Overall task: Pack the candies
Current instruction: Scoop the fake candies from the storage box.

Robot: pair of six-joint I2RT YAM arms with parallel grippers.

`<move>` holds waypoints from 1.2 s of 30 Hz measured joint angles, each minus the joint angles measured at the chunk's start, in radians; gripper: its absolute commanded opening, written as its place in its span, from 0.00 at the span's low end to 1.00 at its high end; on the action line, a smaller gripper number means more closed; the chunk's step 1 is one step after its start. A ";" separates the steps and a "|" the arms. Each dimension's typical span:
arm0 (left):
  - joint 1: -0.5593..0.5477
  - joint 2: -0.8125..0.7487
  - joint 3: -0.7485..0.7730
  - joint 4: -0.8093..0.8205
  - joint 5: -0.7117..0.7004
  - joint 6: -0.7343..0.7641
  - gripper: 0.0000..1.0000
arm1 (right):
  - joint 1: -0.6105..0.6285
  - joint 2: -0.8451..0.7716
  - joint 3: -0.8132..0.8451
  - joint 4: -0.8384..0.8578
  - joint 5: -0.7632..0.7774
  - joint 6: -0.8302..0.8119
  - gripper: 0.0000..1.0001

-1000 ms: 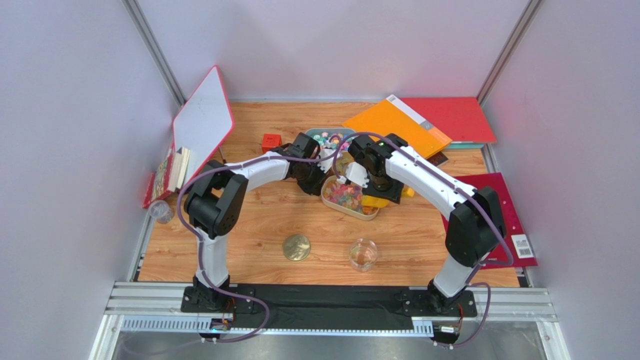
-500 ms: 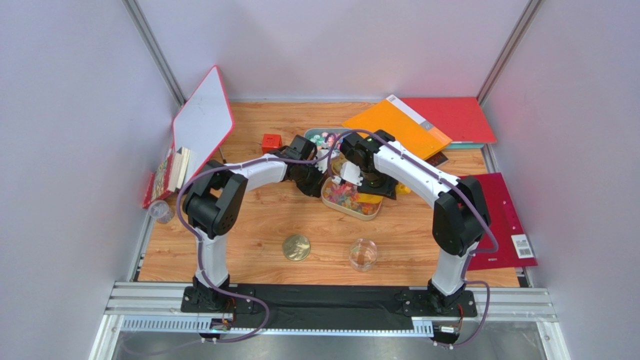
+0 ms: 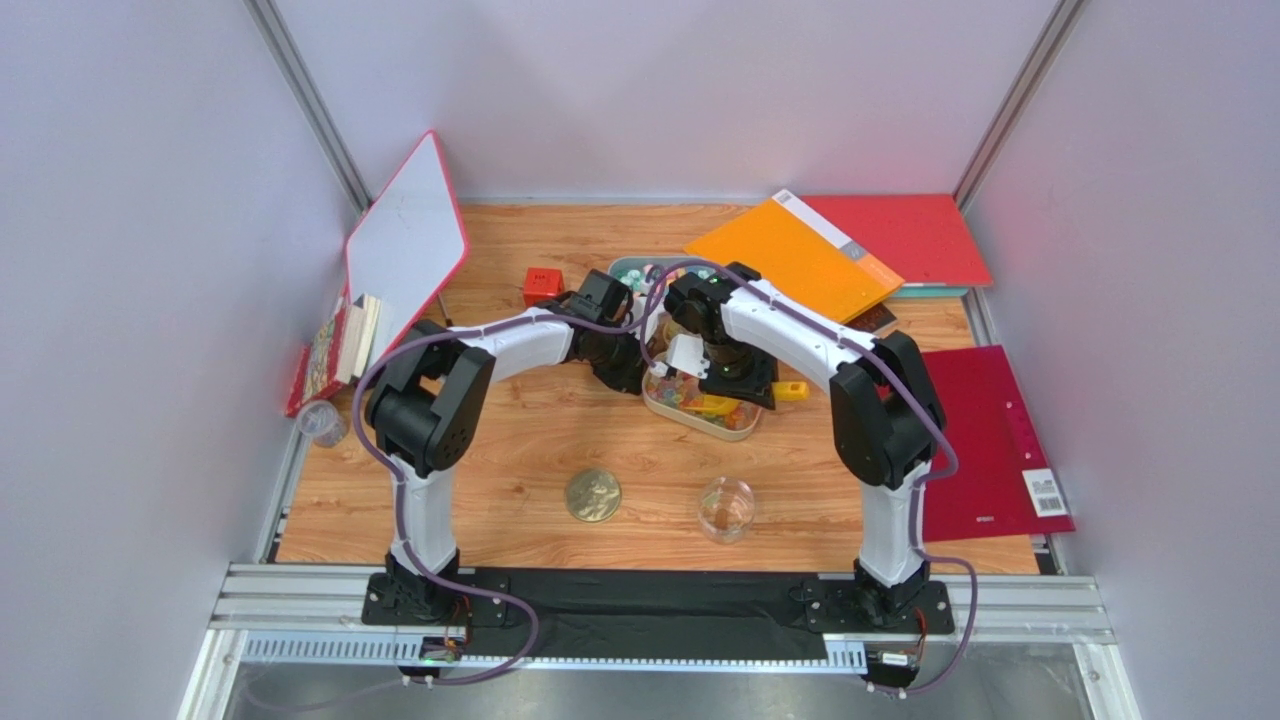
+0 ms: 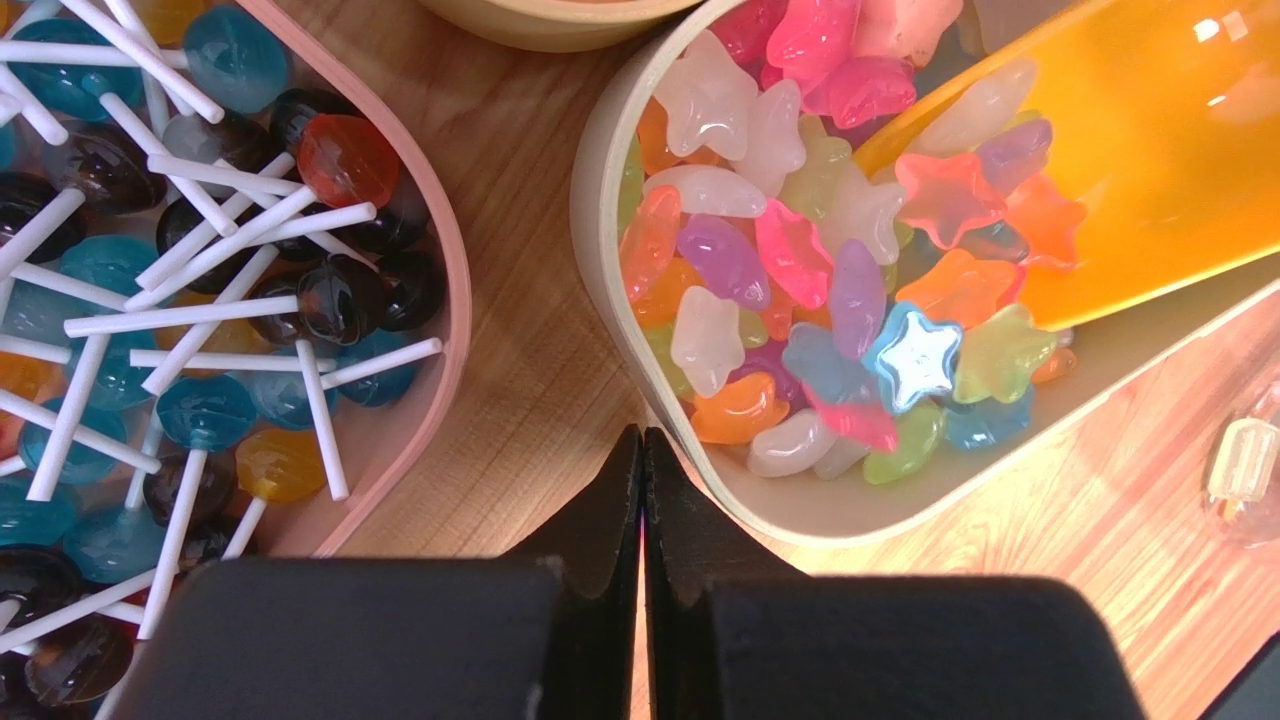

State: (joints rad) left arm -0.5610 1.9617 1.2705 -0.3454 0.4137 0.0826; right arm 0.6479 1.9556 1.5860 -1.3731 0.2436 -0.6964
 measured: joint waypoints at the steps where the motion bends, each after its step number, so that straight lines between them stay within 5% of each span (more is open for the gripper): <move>1: 0.000 0.000 0.000 0.000 0.000 -0.003 0.00 | 0.000 0.013 0.011 -0.003 -0.003 0.001 0.00; 36: 0.011 -0.087 -0.047 -0.037 -0.022 -0.016 0.00 | 0.010 0.105 0.106 -0.033 -0.106 0.193 0.00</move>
State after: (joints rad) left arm -0.5499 1.8751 1.2236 -0.3824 0.3916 0.0669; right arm 0.6579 2.0605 1.6917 -1.4063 0.1375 -0.5037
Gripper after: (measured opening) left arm 0.003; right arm 0.285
